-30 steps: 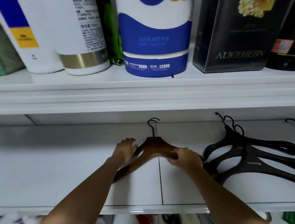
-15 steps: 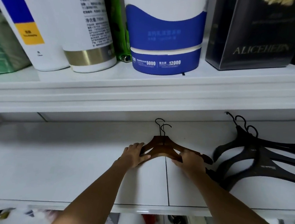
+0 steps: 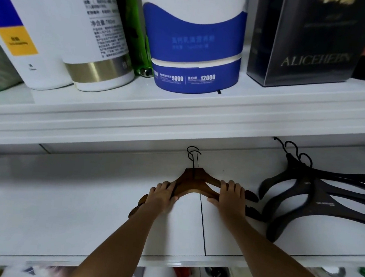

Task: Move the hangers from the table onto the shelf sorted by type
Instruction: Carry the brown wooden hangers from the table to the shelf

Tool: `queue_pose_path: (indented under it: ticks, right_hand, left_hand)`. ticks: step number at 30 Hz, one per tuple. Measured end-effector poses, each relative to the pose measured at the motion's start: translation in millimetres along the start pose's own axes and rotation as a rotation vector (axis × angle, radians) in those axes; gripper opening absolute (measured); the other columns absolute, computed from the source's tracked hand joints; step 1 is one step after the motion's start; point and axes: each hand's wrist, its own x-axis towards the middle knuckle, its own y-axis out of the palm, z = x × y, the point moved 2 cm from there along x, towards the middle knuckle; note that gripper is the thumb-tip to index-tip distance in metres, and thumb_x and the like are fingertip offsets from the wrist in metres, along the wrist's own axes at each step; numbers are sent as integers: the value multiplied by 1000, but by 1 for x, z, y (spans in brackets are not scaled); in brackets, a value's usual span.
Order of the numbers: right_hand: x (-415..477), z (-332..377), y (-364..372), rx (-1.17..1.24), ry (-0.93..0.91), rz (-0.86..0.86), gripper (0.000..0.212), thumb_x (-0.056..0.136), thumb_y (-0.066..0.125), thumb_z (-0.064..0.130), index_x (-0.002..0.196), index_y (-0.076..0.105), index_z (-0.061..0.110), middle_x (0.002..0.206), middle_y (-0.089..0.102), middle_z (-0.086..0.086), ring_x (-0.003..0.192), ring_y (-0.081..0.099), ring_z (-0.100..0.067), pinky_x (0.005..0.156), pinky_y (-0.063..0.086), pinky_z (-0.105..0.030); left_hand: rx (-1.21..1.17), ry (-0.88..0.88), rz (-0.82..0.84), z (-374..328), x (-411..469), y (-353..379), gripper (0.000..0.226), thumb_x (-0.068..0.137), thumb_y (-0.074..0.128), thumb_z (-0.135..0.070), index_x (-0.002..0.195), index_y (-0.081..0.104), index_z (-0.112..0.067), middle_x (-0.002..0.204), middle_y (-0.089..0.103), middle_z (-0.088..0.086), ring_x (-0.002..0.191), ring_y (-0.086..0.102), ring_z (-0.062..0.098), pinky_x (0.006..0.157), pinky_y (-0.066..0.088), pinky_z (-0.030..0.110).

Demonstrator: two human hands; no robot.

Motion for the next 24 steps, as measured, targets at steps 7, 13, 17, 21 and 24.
queue_pose_path:
  ticks: [7, 13, 17, 21, 24]
  right_hand:
    - [-2, 11, 2, 37, 43, 5, 69, 95, 36, 58, 144, 31, 9, 143, 39, -12, 132, 34, -30, 113, 23, -42]
    - [2, 8, -1, 35, 30, 65, 69, 95, 37, 57, 143, 30, 8, 144, 37, -13, 133, 34, -30, 113, 23, -42]
    - [3, 5, -13, 53, 13, 88, 72, 94, 35, 59, 146, 26, 10, 147, 34, -14, 136, 30, -30, 115, 17, -44]
    - [1, -4, -39, 68, -4, 54, 69, 96, 34, 57, 148, 25, 13, 147, 35, -13, 136, 33, -28, 115, 19, -42]
    - [-2, -16, -61, 90, 0, 38, 64, 97, 35, 54, 146, 28, 13, 143, 39, -13, 130, 40, -29, 112, 25, -40]
  left_hand:
    - [28, -27, -3, -5, -1, -2, 59, 100, 34, -40, 151, 15, -19, 147, 33, 6, 133, 33, 25, 108, 27, 36]
    - [46, -45, 51, -9, 3, -8, 60, 98, 37, -41, 149, 17, -18, 146, 35, 9, 132, 34, 27, 107, 29, 38]
    - [-20, -48, 57, -15, 3, -19, 64, 95, 41, -48, 148, 22, -17, 148, 33, 9, 135, 32, 29, 109, 28, 39]
    - [22, -8, -37, -28, 4, -43, 63, 97, 38, -47, 149, 20, -17, 151, 31, 10, 136, 32, 29, 111, 27, 39]
    - [19, 53, -92, -47, 5, -66, 60, 98, 37, -45, 149, 21, -16, 151, 31, 9, 137, 32, 28, 112, 25, 38]
